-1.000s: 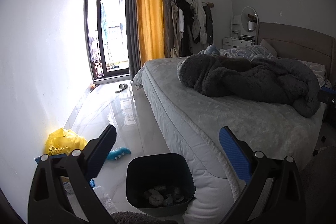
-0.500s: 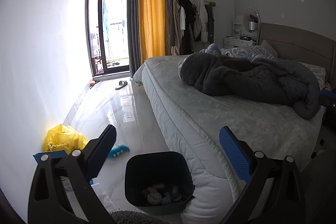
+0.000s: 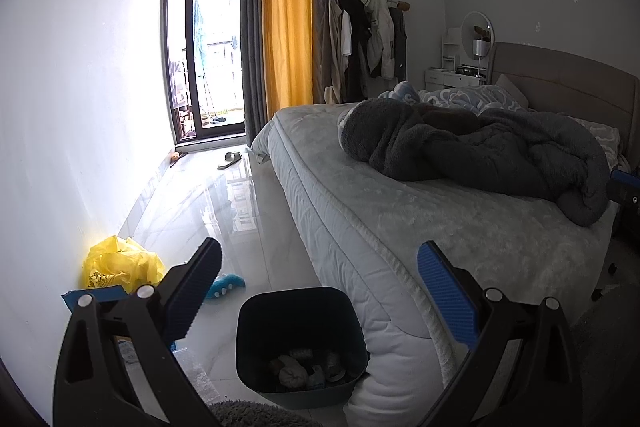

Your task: Collect trash

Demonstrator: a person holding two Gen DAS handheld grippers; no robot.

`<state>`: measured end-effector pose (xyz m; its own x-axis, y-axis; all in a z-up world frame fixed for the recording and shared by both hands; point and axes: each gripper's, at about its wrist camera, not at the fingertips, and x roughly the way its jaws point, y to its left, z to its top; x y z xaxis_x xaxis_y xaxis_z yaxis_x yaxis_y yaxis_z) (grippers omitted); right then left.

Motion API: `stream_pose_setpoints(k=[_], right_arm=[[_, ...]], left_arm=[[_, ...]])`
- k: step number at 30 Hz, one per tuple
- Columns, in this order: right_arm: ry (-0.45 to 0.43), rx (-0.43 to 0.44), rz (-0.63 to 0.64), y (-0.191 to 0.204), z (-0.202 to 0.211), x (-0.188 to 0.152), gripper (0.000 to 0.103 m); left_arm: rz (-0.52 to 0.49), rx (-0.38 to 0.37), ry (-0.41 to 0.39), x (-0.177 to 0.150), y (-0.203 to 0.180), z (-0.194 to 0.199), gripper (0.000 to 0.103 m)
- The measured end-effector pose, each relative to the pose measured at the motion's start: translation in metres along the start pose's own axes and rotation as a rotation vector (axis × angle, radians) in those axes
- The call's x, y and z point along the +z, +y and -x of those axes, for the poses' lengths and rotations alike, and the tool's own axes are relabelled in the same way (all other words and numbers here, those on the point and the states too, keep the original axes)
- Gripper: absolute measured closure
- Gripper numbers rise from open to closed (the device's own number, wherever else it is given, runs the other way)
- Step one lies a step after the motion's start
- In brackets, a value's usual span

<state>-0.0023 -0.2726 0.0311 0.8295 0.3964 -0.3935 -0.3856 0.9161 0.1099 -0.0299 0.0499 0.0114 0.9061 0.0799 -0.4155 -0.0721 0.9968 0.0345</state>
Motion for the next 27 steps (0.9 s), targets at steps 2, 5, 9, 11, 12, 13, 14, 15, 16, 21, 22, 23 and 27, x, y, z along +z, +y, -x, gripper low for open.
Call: stream_pose_setpoints(k=[2,5,9,11,12,13,14,15,16,21,22,23,27], right_arm=[[0.001,0.001,-0.001,0.0001,0.0000,0.0001,0.003],[0.000,0.000,-0.002,-0.0002,0.0008,-0.0011,0.003],[0.001,0.000,-0.002,-0.0006,0.0005,-0.0008,0.003],[0.001,0.000,-0.002,-0.0007,0.0005,-0.0006,0.003],[0.001,0.000,-0.002,-0.0006,0.0005,-0.0006,0.003],[0.001,0.000,-0.001,-0.0006,0.0005,-0.0006,0.003],[0.001,0.000,-0.002,-0.0005,0.0005,-0.0005,0.003],[0.001,0.000,-0.002,-0.0004,0.0006,-0.0005,0.003],[0.001,0.000,-0.002,-0.0004,0.0006,-0.0005,0.003],[0.001,0.000,-0.002,0.0000,0.0008,-0.0004,0.003],[0.001,0.000,-0.002,0.0001,0.0008,-0.0004,0.003],[0.001,0.000,-0.001,0.0002,0.0008,-0.0004,0.003],[0.002,-0.003,0.002,0.0005,0.0011,-0.0024,0.003]], left_arm=[[-0.001,-0.001,0.000,-0.0002,0.0000,-0.0008,0.003],[-0.001,-0.001,0.000,-0.0010,0.0000,-0.0009,0.003],[-0.001,-0.002,0.000,-0.0010,0.0001,-0.0008,0.003],[-0.001,-0.001,0.001,-0.0009,0.0001,-0.0009,0.003],[-0.001,-0.001,0.001,-0.0013,-0.0001,-0.0005,0.003],[0.000,-0.002,0.000,-0.0008,0.0001,-0.0008,0.003],[0.000,-0.002,0.000,-0.0007,0.0002,-0.0008,0.003],[0.000,-0.002,0.000,-0.0007,0.0001,-0.0008,0.003],[0.000,-0.002,0.001,-0.0007,0.0002,-0.0008,0.003],[-0.001,-0.002,0.000,-0.0006,0.0002,-0.0007,0.003],[0.000,-0.002,0.000,-0.0005,0.0003,-0.0008,0.003],[0.000,-0.002,0.001,-0.0008,0.0002,-0.0006,0.003],[0.000,-0.002,0.001,-0.0005,0.0005,-0.0007,0.003]])
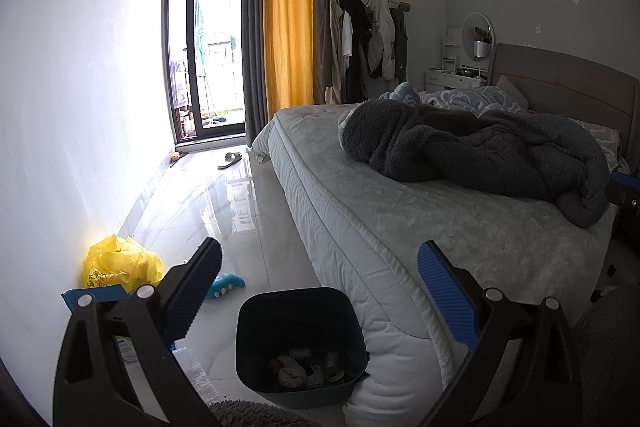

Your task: Collect trash

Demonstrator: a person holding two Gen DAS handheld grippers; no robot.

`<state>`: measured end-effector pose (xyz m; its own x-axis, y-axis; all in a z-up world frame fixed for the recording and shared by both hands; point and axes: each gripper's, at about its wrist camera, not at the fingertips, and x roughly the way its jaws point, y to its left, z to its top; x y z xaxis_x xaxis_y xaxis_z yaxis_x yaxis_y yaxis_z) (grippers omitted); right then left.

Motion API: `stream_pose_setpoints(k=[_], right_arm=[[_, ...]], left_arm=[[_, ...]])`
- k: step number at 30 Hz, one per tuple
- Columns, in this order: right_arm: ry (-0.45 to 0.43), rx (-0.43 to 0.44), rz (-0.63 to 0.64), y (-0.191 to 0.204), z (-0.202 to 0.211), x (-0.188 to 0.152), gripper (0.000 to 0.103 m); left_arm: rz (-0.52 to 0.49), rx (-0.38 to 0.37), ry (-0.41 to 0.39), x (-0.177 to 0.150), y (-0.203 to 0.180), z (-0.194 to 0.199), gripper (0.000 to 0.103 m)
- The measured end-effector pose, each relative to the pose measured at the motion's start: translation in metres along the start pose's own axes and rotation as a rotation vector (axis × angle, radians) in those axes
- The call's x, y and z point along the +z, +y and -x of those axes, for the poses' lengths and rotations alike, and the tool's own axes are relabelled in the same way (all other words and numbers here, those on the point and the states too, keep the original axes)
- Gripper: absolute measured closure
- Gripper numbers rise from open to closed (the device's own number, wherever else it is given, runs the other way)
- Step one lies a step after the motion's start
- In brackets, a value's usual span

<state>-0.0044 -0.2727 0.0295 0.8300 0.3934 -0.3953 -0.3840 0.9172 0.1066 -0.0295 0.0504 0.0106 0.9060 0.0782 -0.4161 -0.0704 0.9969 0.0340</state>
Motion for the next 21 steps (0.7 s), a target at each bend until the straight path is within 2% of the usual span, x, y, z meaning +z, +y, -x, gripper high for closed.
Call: stream_pose_setpoints(k=[21], right_arm=[[0.000,0.000,-0.002,-0.0005,0.0003,-0.0002,0.003]], left_arm=[[0.003,0.004,0.003,-0.0007,0.0001,0.0008,0.003]])
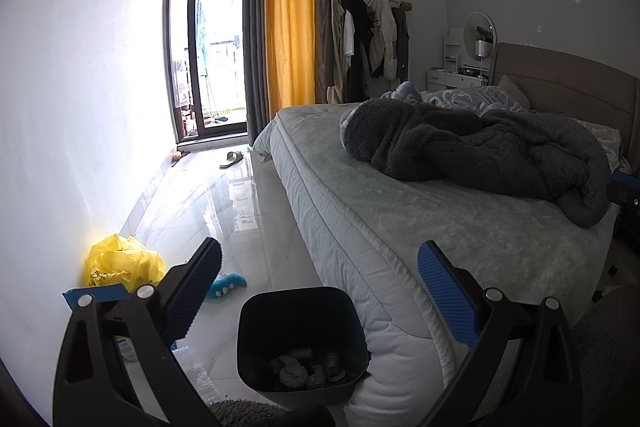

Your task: Collect trash

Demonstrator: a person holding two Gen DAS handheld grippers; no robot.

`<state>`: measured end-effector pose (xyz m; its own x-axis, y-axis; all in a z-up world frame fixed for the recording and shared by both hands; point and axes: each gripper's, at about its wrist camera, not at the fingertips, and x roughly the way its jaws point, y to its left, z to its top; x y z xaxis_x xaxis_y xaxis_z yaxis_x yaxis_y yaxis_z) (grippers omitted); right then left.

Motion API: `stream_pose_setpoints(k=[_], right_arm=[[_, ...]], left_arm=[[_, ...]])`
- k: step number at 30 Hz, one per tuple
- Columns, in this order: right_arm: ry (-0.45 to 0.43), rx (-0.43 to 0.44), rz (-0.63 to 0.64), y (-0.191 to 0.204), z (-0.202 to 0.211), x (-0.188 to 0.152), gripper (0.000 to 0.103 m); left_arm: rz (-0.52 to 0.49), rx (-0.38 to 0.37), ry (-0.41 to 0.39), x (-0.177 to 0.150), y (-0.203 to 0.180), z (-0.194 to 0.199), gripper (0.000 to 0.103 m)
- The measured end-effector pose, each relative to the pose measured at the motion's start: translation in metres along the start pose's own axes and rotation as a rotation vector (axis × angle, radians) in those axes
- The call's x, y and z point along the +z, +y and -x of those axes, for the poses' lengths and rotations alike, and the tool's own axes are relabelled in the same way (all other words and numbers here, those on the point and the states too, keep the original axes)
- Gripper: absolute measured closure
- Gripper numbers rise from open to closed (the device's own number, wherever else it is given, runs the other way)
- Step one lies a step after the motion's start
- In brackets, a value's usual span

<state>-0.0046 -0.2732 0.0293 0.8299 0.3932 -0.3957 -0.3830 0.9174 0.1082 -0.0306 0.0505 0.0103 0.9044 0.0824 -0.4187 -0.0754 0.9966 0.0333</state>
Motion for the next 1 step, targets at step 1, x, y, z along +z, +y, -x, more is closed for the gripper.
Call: stream_pose_setpoints(k=[1], right_arm=[[0.000,0.000,0.000,0.0000,-0.0001,0.0001,0.003]], left_arm=[[0.001,0.000,0.001,-0.0001,0.0002,0.0001,0.003]])
